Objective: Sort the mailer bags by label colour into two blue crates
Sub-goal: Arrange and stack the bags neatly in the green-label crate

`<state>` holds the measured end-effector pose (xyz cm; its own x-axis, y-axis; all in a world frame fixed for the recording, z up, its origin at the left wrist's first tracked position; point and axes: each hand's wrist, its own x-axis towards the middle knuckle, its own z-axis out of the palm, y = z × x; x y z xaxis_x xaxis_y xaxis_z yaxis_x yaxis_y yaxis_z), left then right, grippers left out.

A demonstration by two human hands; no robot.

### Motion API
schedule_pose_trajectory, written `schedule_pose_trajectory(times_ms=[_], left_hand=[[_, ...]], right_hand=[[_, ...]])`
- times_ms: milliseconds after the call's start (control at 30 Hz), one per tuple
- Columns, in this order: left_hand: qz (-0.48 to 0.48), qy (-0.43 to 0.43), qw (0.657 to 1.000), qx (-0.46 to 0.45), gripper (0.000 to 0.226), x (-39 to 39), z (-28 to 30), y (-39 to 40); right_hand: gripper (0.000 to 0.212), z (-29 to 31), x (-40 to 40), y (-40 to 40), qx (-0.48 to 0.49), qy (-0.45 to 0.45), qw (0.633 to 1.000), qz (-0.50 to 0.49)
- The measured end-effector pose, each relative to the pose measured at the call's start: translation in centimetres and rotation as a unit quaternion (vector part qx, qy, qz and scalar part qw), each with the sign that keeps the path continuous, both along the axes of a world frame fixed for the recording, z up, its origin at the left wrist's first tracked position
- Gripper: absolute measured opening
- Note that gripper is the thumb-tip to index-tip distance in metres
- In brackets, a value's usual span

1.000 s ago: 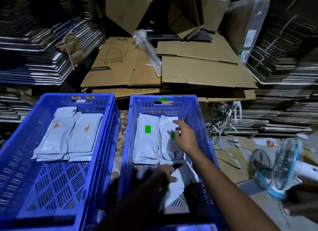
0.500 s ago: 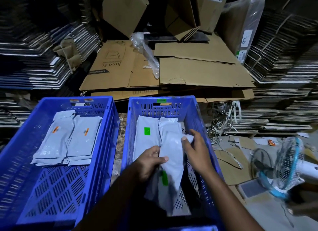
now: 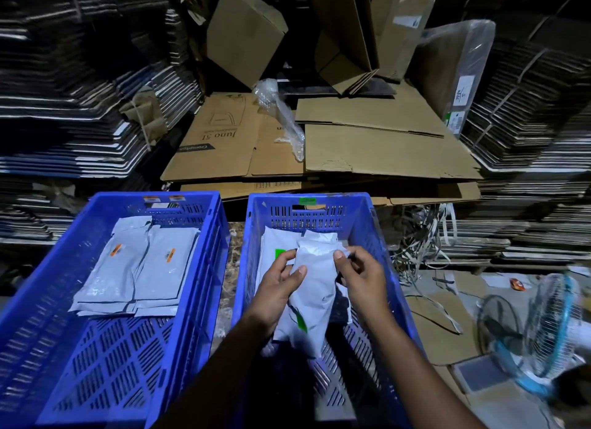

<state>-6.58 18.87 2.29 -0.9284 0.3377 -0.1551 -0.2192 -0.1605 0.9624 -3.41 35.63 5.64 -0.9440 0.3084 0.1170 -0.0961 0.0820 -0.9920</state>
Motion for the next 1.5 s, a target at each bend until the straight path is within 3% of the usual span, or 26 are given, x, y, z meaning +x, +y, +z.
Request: schedule_pose_trajectory(times_ms=[133,233,367,567,733,833,933,1033,1100,1200,1300,1400,1500], left_hand=[[0.002,-0.02,0.999,0.028,0.037,0.4,0.3,0.3],[-0.007,-0.003,0.999,0.054,0.042,0.5,0.5,0.4],[0.033,0.031,0.999,0.021,0.038,0.2,0.8,0.8],[0.181,0.032,0.983,-0.005,0.015,-1.0,1.1,1.7],[0.249,0.011,0.968,-0.034,0.022,-2.5,1.7,1.8],[0.263,0.01,0.963,-0.058,0.026,-3.1,1.7,1.8],[0.214,-0.041,0.971,-0.095,0.047,-3.7,1.5,1.1],[0.052,-0.105,0.992,-0.038,0.036,-2.7,1.4,0.4],[0.01,-0.113,0.993,0.012,0.027,-1.8,1.0,0.2],[0.07,-0.093,0.993,0.008,0.012,-1.8,-0.7,0.2],[0.134,-0.084,0.985,-0.075,0.012,-2.4,-2.3,0.3],[0.129,-0.105,0.979,-0.115,0.019,-2.6,-3.1,0.6],[0.12,-0.064,0.967,-0.216,0.024,-3.0,-3.5,0.9]], right_hand=[[0.018,0.0,-0.6,-0.4,0.062,0.018,0.998,-0.014],[0.013,0.5,-0.9,-0.3,0.163,0.026,0.986,-0.017],[0.009,0.3,-1.3,-0.6,0.273,0.035,0.961,0.008],[0.021,-0.9,-0.3,-0.5,0.214,-0.058,0.972,0.072],[0.038,-3.2,0.2,-0.5,0.271,-0.123,0.944,0.143],[0.031,-3.1,0.0,-0.4,0.261,-0.116,0.949,0.134],[0.03,-3.1,-0.6,-0.5,0.216,-0.121,0.965,0.086],[0.052,-3.7,-1.4,-0.2,0.132,-0.137,0.981,0.027],[0.045,-4.0,-1.6,0.0,0.111,-0.148,0.983,0.018],[0.031,-4.7,-1.6,0.0,0.074,-0.179,0.981,0.034],[0.039,-5.9,-1.5,0.0,0.065,-0.199,0.976,0.068],[0.033,-5.8,-1.7,0.3,0.1,-0.192,0.975,0.049],[0.033,-5.3,-3.1,1.2,0.165,-0.214,0.963,0.008]])
